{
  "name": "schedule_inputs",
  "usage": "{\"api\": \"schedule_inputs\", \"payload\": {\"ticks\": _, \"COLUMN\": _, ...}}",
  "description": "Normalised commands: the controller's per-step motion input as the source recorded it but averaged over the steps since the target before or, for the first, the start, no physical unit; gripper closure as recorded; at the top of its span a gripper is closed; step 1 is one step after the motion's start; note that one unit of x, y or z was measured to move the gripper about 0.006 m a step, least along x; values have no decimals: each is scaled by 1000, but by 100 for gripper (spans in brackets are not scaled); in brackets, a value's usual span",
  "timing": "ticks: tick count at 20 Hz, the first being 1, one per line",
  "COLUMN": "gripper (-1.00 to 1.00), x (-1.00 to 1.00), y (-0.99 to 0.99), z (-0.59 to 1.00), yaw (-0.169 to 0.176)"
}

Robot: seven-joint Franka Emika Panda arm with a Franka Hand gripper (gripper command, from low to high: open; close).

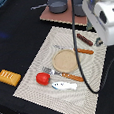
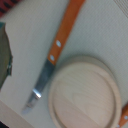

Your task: Interact with the objects in diverse but meaningful ways.

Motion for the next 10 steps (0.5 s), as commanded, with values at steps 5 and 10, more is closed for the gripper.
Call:
{"api": "schedule_inputs", "payload": {"ticks": 5, "gripper": -100, "x": -323, "y": 288, "z": -174, "yaw": -188}}
{"api": "schedule_inputs", "payload": {"ticks": 10, "gripper": -100, "x": -820, "y": 357, "z": -163, "yaw": -30}}
